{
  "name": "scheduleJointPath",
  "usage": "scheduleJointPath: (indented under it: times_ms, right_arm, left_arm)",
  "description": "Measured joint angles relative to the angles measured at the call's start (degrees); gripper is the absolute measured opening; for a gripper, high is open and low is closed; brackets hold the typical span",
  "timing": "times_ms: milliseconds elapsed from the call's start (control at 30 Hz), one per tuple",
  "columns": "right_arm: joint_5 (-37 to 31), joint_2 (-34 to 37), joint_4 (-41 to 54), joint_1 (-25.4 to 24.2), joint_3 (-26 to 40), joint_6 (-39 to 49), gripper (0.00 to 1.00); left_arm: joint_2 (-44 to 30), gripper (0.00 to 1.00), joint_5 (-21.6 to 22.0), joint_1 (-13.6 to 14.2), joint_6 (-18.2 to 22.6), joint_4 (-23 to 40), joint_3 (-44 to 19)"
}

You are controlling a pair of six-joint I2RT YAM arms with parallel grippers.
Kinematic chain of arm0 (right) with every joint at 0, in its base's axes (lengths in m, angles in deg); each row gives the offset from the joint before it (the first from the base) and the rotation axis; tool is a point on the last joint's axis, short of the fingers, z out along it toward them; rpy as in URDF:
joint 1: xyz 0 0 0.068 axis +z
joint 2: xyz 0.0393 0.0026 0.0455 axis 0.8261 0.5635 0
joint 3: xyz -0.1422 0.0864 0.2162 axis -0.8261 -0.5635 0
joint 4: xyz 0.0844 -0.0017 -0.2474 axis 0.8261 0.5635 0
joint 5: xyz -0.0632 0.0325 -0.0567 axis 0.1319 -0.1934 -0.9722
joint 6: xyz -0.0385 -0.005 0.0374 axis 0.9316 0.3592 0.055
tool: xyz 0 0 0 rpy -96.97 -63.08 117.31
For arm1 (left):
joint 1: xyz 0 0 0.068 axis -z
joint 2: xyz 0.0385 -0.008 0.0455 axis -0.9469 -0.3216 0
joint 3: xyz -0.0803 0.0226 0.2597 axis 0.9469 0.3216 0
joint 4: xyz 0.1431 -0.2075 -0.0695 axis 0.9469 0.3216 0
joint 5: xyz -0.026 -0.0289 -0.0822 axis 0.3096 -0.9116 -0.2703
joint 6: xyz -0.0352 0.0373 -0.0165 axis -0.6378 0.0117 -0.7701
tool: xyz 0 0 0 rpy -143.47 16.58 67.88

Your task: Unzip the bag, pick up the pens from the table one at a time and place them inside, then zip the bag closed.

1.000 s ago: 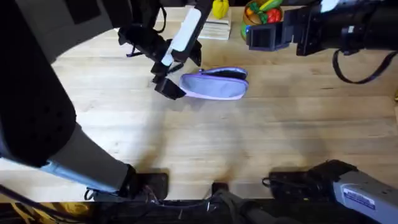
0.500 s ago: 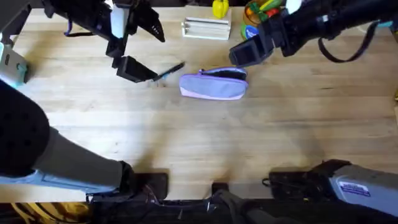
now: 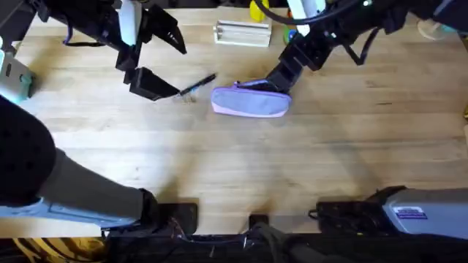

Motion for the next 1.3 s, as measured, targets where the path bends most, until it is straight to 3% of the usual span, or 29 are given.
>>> scheduleJointPath:
  times_ms: [167,200,367,400,433,767,1033,1133,1300]
  right_arm:
    - [2.71,1.60,-0.04,2.35,0.00,0.82,0.982]
    - [2.85,1.58,-0.24,2.72,0.00,1.19,0.892]
    - [4.82,1.68,-0.45,3.62,0.00,1.85,0.163]
    - [5.34,1.81,-0.47,3.62,0.00,2.05,0.073]
    - [5.86,2.18,-0.46,3.62,0.00,2.59,0.045]
    - [8.27,10.54,-0.92,3.62,0.00,7.49,0.035]
    - [8.65,11.57,-2.66,3.62,0.00,8.98,0.034]
    - [13.59,13.25,-5.43,3.62,0.00,9.54,0.034]
    - [16.29,17.85,-5.57,3.62,0.00,9.57,0.034]
  left_arm:
    - [0.00,0.993,-0.02,0.00,0.00,0.00,0.00]
    - [0.02,0.993,0.00,0.00,-0.02,-0.09,0.00]
    - [0.00,0.993,0.00,0.00,0.00,-0.41,0.00]
    - [0.00,0.993,0.00,0.00,0.00,-0.43,0.00]
    - [0.00,0.993,0.00,0.00,-0.01,-0.42,0.00]
    - [0.01,0.992,0.00,0.00,0.00,-0.43,0.00]
    - [0.00,0.993,0.00,0.00,0.00,-0.85,0.00]
    - [0.00,0.993,0.00,0.00,-0.02,-0.83,0.00]
    - [0.00,0.995,0.00,0.00,-0.02,-0.83,0.00]
